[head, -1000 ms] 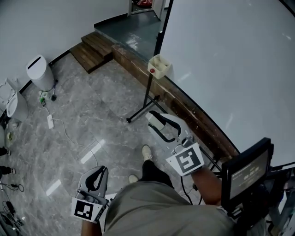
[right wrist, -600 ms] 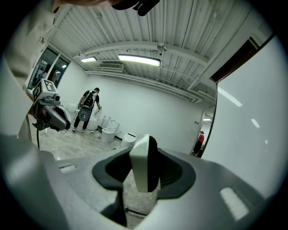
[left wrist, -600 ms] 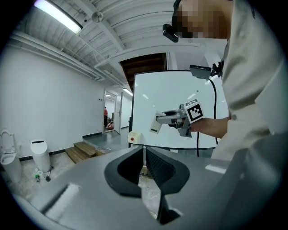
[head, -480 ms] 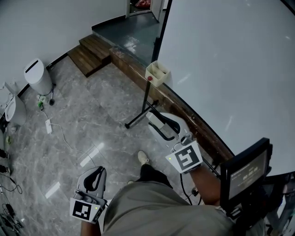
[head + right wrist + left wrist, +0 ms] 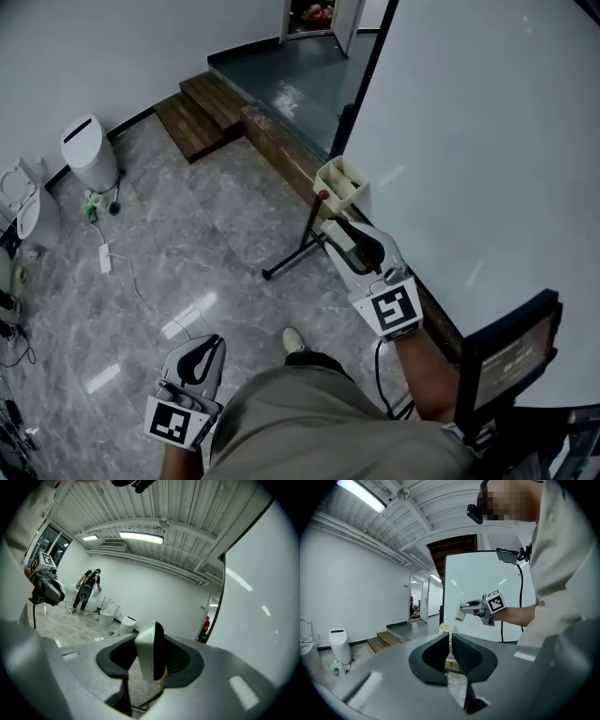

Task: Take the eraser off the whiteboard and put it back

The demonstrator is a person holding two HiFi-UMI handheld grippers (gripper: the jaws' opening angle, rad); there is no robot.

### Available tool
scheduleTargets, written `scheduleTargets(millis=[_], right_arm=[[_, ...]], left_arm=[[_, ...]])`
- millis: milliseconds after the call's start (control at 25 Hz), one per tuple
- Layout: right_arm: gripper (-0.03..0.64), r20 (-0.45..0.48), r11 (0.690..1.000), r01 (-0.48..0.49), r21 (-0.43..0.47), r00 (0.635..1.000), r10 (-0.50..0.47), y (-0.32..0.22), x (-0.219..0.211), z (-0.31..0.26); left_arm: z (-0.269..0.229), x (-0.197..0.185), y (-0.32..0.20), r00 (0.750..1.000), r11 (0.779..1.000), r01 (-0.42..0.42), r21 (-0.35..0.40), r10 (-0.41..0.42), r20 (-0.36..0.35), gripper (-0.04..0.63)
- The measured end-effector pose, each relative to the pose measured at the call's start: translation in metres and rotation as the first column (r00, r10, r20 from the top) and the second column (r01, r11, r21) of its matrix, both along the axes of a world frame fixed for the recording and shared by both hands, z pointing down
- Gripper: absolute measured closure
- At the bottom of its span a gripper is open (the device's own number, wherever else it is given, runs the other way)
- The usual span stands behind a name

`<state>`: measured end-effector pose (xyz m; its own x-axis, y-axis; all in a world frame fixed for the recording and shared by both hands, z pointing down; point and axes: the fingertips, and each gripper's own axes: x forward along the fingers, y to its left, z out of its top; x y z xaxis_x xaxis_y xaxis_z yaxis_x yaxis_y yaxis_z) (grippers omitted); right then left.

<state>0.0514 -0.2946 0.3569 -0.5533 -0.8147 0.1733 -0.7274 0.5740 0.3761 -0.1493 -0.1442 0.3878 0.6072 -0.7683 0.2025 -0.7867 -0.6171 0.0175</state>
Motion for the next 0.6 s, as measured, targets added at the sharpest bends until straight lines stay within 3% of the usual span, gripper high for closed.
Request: scheduleTargets(millis=[240,360,600], right_arm=[[0.457,-0.066,1.000,-0.016,0.003,0.998,0.016,-0.081,0.035,0.018],[0.457,-0.035,0.999,-0.037,-0.029,0.999,0.036,-0.104,0.043,0.027],[0.457,-0.061,0.997,-0.053,-0.052,0.997,0.050,-0.147,0.061,0.058]], left_arm=[[0.005,0.019,-0.058,1.000,1.000,0.025,-0.010,-0.025,0.011,0.569],[0.003,0.020,-0.074,0.999,0.999,0.031,-0.007,-0.031,0.012,0.569],[0.007,0.026,-0.101,0.999,0.999,0.044,-0.013,-0.043,0.026,0.569]])
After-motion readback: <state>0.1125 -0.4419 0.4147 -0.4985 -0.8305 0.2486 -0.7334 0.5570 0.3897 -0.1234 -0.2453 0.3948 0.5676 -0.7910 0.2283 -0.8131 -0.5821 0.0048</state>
